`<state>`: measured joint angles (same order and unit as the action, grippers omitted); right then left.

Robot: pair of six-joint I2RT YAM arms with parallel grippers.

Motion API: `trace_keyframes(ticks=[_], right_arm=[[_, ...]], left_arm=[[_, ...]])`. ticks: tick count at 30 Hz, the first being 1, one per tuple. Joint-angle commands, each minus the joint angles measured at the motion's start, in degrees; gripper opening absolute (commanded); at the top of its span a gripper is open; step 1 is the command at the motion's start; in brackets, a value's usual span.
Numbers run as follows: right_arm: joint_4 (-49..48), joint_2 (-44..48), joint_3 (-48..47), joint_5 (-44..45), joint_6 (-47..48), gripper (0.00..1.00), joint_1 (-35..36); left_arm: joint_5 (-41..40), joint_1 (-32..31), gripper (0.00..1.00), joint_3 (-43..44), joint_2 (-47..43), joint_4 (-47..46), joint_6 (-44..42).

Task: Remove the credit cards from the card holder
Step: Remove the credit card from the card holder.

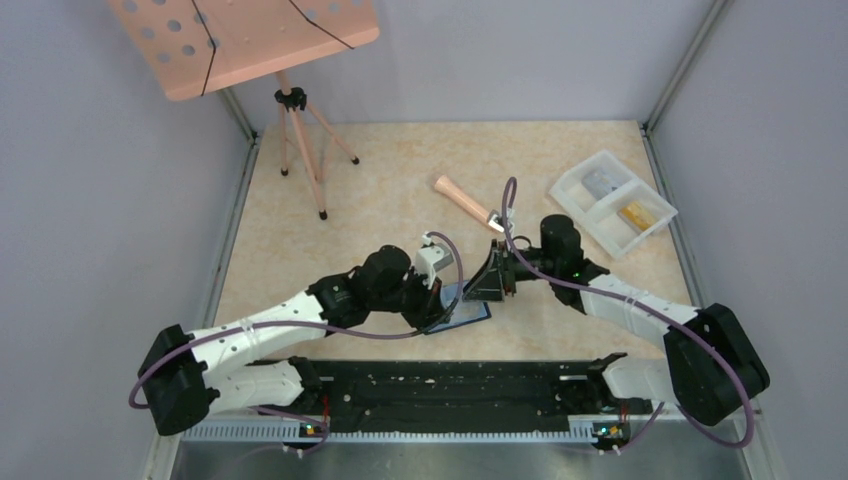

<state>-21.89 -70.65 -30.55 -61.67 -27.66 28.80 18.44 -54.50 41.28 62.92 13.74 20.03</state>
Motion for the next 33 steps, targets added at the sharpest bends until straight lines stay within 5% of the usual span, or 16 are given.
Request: trace_keyframes(ticks=[1,16,22,26,28,31,33], right_arm=[[-2.38,-0.24,-2.81,-3.69,2.36,0.42,2.8],[-7.72,-4.7,-4.56,-1.66,-1.6,0.26,7.23],[-8.8,-4.35,-4.02,-1.13,-3.15,0.04,7.24],[-10.33,-3.64,-3.48,-0.51,-5.66,0.0,7.24],[-11.73,-3.47,-3.54,0.28,-8.13,0.0,7.28],[-14.87,-2.39,-3.52,4.57,-13.41,0.0,7.16],[-14.07,-1.06,-4.07,10.59,-16.2,0.0,7.02]], left_arm=[[7.66,2.44,0.0,2.01,0.02,-2.78,1.39],[14.41,5.17,0.0,2.86,2.67,-3.82,2.77],[16.38,6.95,0.0,3.28,2.69,-4.04,3.35],[15.44,8.79,0.02,2.16,0.83,-4.99,4.57],[14.64,10.04,0.15,2.05,0.29,-5.05,5.59],[12.19,11.13,0.49,1.0,-1.38,-5.81,7.08],[10.21,11.61,0.59,-0.27,-2.91,-7.5,8.38]])
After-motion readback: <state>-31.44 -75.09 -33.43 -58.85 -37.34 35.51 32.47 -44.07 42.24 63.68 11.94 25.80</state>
